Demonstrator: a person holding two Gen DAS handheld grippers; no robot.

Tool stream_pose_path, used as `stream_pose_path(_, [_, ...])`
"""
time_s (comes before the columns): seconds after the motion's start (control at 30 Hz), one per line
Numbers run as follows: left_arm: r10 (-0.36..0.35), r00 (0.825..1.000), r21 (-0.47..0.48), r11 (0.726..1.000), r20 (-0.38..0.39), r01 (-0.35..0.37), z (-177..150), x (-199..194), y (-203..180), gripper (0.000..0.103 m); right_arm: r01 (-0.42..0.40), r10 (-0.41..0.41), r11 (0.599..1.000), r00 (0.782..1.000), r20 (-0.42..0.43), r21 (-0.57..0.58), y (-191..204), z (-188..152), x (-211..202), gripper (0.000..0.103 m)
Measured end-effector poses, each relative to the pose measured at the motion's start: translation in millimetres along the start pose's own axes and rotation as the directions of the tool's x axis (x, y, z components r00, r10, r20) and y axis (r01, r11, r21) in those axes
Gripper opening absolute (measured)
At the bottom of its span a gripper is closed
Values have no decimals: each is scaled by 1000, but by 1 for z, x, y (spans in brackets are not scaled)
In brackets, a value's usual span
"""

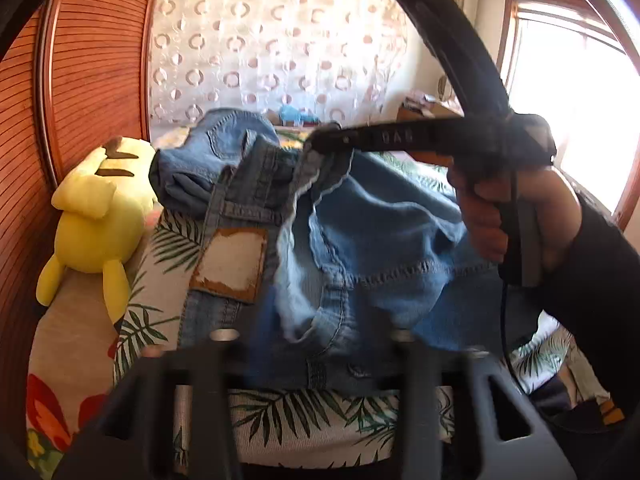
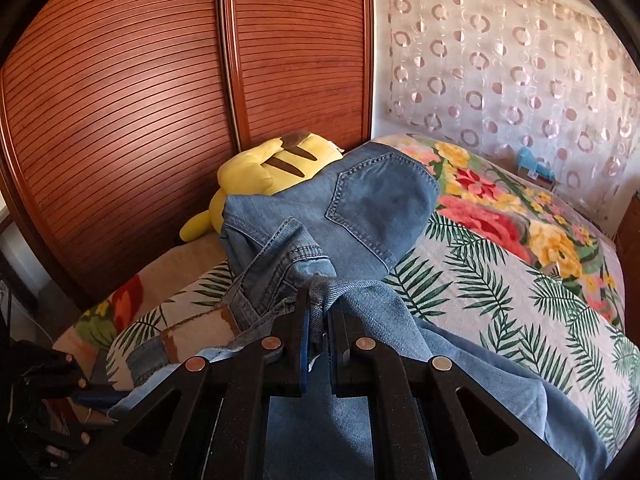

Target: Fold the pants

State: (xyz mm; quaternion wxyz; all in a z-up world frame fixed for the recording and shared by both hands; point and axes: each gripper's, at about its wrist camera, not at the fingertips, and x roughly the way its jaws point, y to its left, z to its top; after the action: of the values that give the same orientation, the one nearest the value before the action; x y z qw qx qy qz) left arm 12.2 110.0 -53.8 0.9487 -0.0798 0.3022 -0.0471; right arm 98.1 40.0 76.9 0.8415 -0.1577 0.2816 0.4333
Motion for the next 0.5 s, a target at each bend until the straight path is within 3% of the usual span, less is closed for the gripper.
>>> stream_pose_path(0.07, [-9,1000,-2,1000,4,9,2,-1,0,49,6,-6,1000,1000,-1,-8,2,0,3,11])
stream_pose_path(0.17, [-13,1000,0,1000,2,13,3,1,-2,71,6,-6,1000,1000,21,3,1,-3,-5,24])
stream_pose_path(0.23, [-25,1000,-2,1000,2,25,4,3,-5,74,8,-8,1000,999,38,10,-2,-6,-13,51])
stream_pose_path(0.27, [-23,1000,-2,1000,4,23,5,3,-6,74,6,-7,1000,999,48,10,-3,-9,-19,55])
stream_pose_path(0.5, [-34,999,23,999,10,34,12,11,-15,73,73,-76,996,995,69,46,-31,-52,-65,57])
